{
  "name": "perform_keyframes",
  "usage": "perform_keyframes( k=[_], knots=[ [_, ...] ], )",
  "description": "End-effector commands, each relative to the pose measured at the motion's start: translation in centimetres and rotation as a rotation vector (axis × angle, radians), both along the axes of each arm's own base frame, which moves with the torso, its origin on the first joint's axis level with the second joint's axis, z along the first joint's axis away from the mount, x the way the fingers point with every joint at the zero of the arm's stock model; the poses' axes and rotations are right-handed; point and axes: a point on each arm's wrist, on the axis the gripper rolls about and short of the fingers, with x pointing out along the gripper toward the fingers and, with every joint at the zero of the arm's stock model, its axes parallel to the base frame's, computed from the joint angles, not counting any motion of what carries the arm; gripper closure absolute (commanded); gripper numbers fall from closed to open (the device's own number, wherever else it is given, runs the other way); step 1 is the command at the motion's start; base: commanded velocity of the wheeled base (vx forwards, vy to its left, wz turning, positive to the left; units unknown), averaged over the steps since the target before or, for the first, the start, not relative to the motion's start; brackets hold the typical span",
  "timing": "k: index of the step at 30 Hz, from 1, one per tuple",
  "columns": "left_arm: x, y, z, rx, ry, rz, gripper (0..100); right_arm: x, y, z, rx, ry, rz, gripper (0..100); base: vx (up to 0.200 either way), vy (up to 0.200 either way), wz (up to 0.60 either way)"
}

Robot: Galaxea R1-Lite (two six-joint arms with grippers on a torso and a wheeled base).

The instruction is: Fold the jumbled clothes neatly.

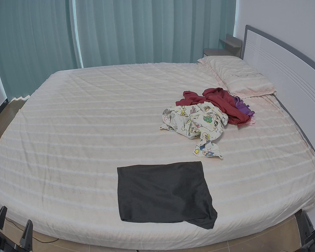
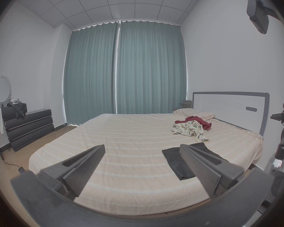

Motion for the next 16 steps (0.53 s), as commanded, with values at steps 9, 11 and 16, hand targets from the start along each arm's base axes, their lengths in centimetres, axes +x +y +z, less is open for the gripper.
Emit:
perform_keyframes(
  k=[9, 11, 16],
  knots=[
    [0.06, 0.0, -0.45, 0.0, 0.006, 0.0, 0, 0.02, 0.0, -0.47, 0.0, 0.003, 0.0, 0, 0.0, 0.0, 0.0],
    [0.06, 0.0, -0.47, -0.001, 0.008, 0.0, 0, 0.02, 0.0, -0.47, 0.0, 0.003, 0.0, 0, 0.0, 0.0, 0.0],
    [0.06, 0.0, -0.45, 0.0, 0.006, 0.0, 0, 0.02, 0.0, -0.47, 0.0, 0.003, 0.0, 0, 0.0, 0.0, 0.0]
  ],
)
